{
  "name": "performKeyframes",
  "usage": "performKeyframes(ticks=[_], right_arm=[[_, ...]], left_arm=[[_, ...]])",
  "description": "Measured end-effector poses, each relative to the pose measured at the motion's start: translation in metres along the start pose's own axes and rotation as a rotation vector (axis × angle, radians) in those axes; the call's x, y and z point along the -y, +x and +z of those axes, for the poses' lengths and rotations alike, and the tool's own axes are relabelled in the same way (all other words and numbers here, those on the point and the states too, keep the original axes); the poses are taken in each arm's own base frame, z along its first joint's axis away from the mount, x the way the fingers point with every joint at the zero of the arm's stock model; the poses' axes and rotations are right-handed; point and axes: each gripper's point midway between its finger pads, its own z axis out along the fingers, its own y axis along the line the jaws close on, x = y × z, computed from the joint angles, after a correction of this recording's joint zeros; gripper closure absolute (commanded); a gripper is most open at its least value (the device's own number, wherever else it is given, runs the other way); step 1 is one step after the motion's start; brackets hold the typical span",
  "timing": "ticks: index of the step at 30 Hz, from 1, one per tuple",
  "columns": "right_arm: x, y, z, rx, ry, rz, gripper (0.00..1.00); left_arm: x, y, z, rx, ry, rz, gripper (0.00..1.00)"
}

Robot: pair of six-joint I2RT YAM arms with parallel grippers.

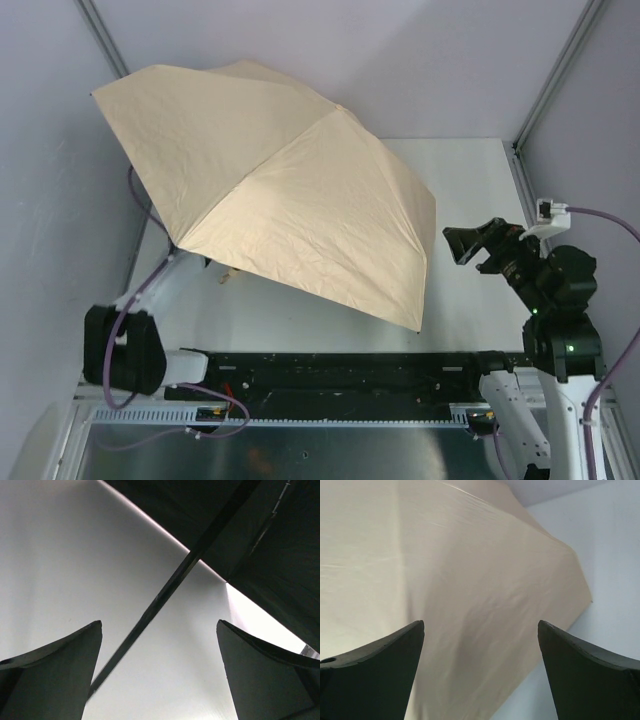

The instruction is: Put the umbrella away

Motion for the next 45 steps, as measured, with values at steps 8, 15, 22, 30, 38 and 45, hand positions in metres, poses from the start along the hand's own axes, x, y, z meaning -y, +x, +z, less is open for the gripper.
performKeyframes(ticks=[8, 15, 22, 30, 38, 45], right_arm=[[-0.047, -0.029, -0.039, 0.065, -0.15, -0.032, 0.01], [-0.039, -0.019, -0.052, 0.016, -0.091, -0.054, 0.01], [0.029, -0.016, -0.06, 0.049, 0.289, 0.012, 0.01], [0.065, -0.005, -0.068, 0.041, 0.478, 0.002, 0.01], [0.032, 0.087, -0.017, -0.366, 0.159, -0.03, 0.02], [-0.08, 0.158, -0.01, -0.589, -0.374, -0.027, 0.01]], left_arm=[[0.035, 0.022, 0.065, -0.112, 0.216, 0.082, 0.36], [0.075, 0.043, 0.07, -0.159, 0.336, 0.133, 0.97], [0.095, 0.004, 0.047, -0.073, 0.287, 0.008, 1.0], [0.13, -0.074, -0.012, 0.171, 0.241, -0.215, 1.0], [0.14, -0.095, -0.029, 0.241, 0.253, -0.333, 1.0], [0.147, -0.097, -0.04, 0.24, 0.267, -0.355, 1.0]])
